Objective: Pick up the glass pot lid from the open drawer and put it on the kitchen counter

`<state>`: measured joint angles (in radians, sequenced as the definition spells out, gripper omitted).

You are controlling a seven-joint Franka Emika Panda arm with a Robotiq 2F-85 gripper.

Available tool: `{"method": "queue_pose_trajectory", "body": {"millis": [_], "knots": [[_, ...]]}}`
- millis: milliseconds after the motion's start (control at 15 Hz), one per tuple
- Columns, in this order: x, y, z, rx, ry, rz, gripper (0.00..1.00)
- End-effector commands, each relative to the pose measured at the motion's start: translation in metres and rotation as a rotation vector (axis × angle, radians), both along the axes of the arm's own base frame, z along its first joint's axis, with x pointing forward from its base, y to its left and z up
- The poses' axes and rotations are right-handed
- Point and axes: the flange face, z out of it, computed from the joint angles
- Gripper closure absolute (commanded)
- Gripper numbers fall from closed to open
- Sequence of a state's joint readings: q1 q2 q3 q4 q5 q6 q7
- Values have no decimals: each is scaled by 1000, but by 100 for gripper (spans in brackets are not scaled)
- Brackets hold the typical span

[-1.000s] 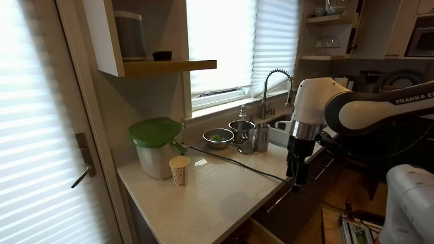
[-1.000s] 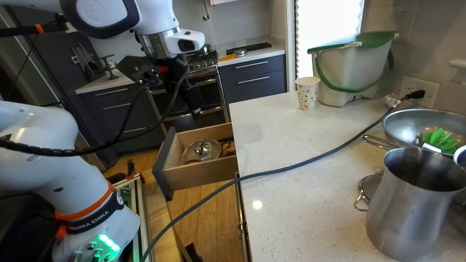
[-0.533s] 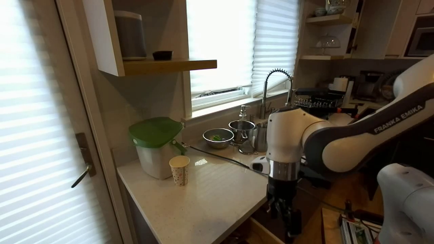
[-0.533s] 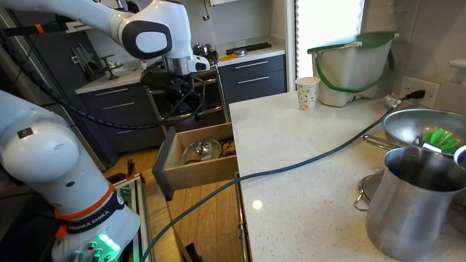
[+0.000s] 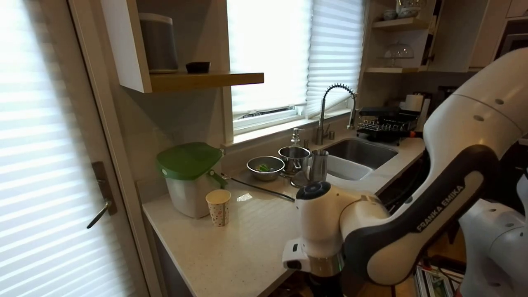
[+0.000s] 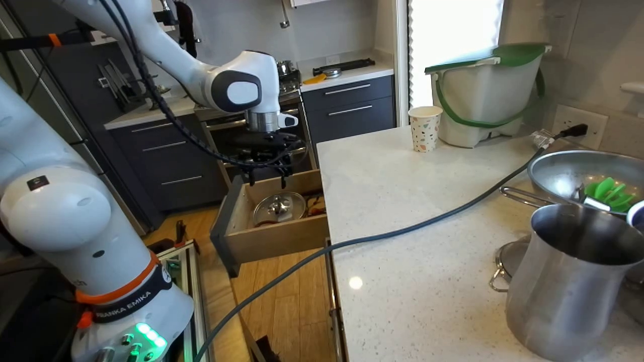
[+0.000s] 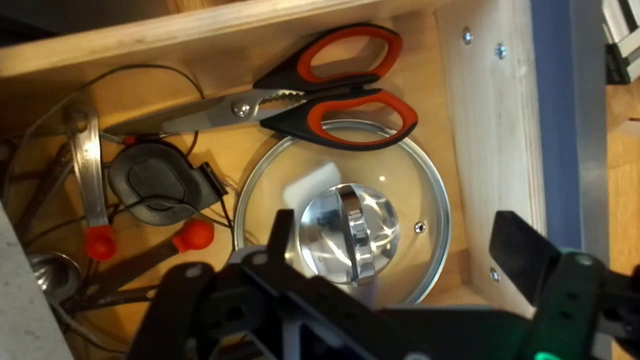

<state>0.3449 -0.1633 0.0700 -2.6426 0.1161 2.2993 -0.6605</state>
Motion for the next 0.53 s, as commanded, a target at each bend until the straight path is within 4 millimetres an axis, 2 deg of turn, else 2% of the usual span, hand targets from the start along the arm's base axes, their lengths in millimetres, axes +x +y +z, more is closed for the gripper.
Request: {"method": "queue_pose_trajectory", "body": {"millis": [0,67,200,333,400,467], "knots": [[12,24,-31,-32,-11,153,0],[4,14,-16,-20,-9,81,0],[4,19,-23,-25,-1,93,0],[6,17,-20,-23,-7,87,0],[5,23,-27,59,-5,123,0],[4,25,-30,64,-6,137,0]]}}
